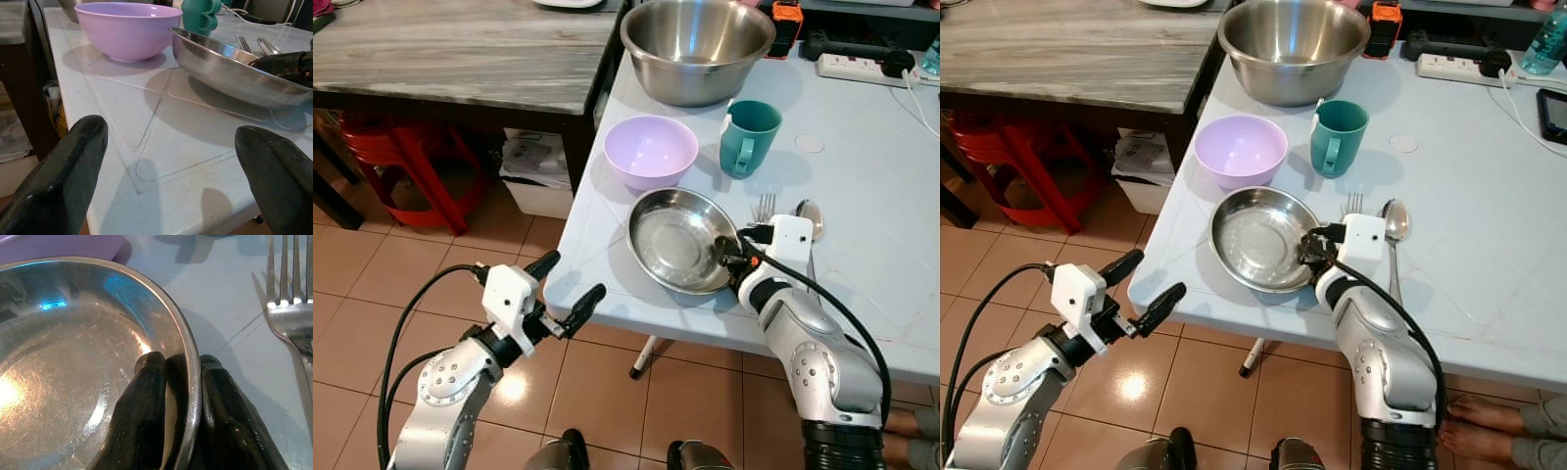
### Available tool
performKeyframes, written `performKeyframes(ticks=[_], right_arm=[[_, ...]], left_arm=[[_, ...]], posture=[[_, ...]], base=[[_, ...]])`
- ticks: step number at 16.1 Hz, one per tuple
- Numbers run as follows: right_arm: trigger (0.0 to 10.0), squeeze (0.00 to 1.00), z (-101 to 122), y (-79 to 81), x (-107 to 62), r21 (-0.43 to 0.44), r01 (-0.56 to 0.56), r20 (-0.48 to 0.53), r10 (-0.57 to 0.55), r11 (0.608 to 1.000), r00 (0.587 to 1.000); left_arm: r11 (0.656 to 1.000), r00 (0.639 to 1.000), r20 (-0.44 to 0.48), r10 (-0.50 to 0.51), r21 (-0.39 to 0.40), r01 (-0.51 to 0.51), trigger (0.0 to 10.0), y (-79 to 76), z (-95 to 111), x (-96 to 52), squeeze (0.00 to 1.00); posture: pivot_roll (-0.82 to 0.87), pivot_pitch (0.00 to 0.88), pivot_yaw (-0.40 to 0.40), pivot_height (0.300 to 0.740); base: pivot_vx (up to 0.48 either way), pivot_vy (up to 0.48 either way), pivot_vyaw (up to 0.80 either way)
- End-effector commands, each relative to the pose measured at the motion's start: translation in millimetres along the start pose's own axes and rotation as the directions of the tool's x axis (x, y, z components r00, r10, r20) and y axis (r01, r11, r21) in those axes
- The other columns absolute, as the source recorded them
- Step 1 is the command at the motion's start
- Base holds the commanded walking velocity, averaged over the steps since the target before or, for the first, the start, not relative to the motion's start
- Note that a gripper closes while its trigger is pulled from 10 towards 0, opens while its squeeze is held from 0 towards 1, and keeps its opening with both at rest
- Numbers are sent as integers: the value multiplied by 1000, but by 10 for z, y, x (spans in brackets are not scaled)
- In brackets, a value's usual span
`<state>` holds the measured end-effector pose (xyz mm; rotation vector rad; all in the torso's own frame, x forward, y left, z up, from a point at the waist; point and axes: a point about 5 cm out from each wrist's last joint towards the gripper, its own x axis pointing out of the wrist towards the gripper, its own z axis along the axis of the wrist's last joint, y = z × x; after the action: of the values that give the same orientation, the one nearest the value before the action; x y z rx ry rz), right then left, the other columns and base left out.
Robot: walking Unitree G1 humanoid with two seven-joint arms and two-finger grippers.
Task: Setting the table
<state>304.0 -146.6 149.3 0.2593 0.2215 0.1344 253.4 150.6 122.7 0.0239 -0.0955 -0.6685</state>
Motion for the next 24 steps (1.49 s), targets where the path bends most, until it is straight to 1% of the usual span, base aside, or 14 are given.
performKeyframes(ticks=[1,3,4,5,6,7,8,9,10,12,13,14,16,24], right_arm=[[0,0,-144,-22,18,62,58,-61,-54,996,997],[0,0,-153,-5,24,87,75,-59,-70,993,996],[0,0,-121,7,33,87,75,-42,-72,993,997],[0,0,-115,10,34,87,75,-39,-72,993,997],[0,0,-52,49,31,70,58,4,-58,996,998],[118,0,-32,65,26,56,54,20,-55,997,998],[2745,0,-21,88,18,40,44,32,-45,998,998],[5804,0,-3,116,9,13,35,49,-35,999,998],[10000,0,23,173,1,-18,15,76,-14,1000,997],[10000,0,57,201,4,-46,12,99,-7,999,995],[10000,0,83,242,7,-82,2,121,8,997,993],[10000,0,85,244,8,-88,7,129,5,996,992],[10000,0,86,236,16,-90,12,133,1,996,991],[10000,0,95,247,33,-104,23,162,-6,994,987]], left_arm=[[1000,1000,-8,-17,3,17,10000,-2,-2,-32,0],[1000,1000,-3,7,-2,-7,10000,19,1,-42,0],[996,996,13,91,6,-91,10000,83,15,-47,0],[994,994,17,106,8,-106,10000,94,19,-48,0],[960,960,21,278,-37,-277,10000,287,27,-27,0],[940,941,19,338,-47,-337,10000,358,29,-24,0],[923,924,23,382,-65,-380,10000,414,36,-24,0],[911,911,27,411,-65,-408,10000,452,47,-22,0],[891,893,29,448,-98,-444,10000,468,42,-10,0],[878,880,27,473,-98,-469,10000,481,46,16,0],[860,867,18,499,-131,-493,10000,478,43,68,0],[857,864,16,504,-138,-497,10000,470,53,95,0],[873,880,41,474,-151,-463,10000,426,96,148,0],[889,897,42,439,-161,-428,10000,362,96,283,0]], posture=[[-154,203,16,740],[-152,205,17,740],[-152,207,16,740],[-152,207,16,740],[-152,208,16,740],[-152,208,16,740],[-152,208,16,740],[-155,208,11,740],[-155,208,11,740],[-158,210,8,740],[-158,209,2,740],[-159,205,-2,740],[-156,203,-5,740],[-161,195,0,740]], base=[[0,0,0],[0,0,0],[0,0,0],[0,0,0],[0,0,0],[0,0,0],[0,0,0],[0,0,0],[0,0,0],[0,0,0],[0,0,0],[0,0,0],[0,0,0],[0,370,-486]])
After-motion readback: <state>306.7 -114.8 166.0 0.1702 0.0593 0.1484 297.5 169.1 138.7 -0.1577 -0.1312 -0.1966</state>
